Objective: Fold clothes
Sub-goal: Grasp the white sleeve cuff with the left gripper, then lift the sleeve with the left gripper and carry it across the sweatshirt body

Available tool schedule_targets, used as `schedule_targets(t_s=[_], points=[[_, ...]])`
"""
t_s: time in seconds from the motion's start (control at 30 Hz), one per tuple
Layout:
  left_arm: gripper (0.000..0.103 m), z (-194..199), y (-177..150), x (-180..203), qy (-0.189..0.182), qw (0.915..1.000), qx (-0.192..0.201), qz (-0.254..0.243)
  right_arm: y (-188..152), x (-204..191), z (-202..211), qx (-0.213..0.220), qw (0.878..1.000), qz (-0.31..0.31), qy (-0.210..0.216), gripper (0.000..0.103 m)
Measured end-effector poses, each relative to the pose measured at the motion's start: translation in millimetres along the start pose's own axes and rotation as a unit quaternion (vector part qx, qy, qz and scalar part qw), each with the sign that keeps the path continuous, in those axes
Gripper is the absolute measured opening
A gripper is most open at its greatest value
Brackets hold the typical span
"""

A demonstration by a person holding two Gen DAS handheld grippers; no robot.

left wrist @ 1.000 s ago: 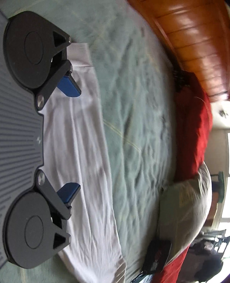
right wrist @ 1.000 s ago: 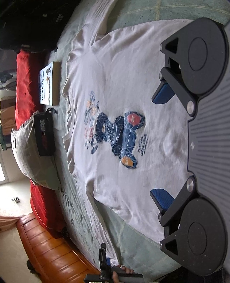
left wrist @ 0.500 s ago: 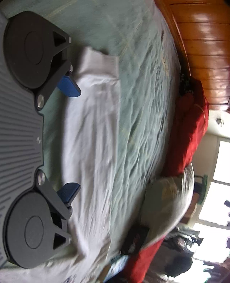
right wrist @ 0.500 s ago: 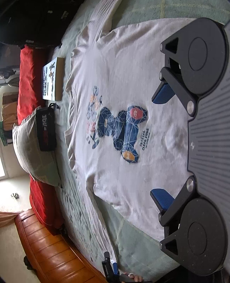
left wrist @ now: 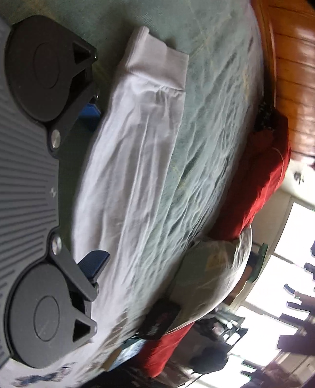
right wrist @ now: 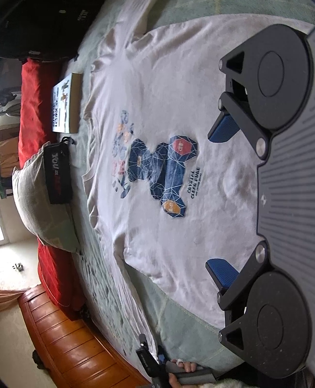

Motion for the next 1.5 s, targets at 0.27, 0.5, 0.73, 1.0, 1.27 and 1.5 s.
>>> schedule_targets(t_s=[0.27,0.5,0.73,1.0,1.27,1.5], points=[[0.102,-12.4,-1.1,10.5,-0.011,0.9994,0.001,-0.034,-0.7,-1.3,-2.9,-0.001,1.0,0.001,0.004,0.103],[0.102,-25.3,12.4,12.3,0.012,0.9996,0.024,0.013,-1.2,2.8,2.8,0.007,1.0,-0.005,0.001,0.103],[0.102,-28.4,29.1,12.6,0.018,0.9975,0.038,0.057,-6.3,6.5,7.1,0.008,1.0,-0.004,0.001,0.103],[0.102,-16.6,37.5,41.5,0.019,0.9978,0.05,0.04,-22.6,15.8,13.8,0.01,1.0,-0.019,0.01,0.103],[0.102,-4.7,51.2,103.6,0.023,0.998,0.058,-0.007,-36.1,22.0,33.6,0.016,0.999,-0.023,0.023,0.103],[0.102,0.9,45.4,173.8,-0.004,0.9976,0.056,-0.041,-47.3,34.7,51.8,0.03,0.999,-0.028,0.033,0.103]])
Point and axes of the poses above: each gripper's, at about its wrist camera, not at the fingertips, and z roughly against the way its jaws point, x to its right, y to its top, the point moved 3 cm from there along -z, roughly the way its jaws point, and after that the axes turned 12 degrees about z, right-handed, at the moved point
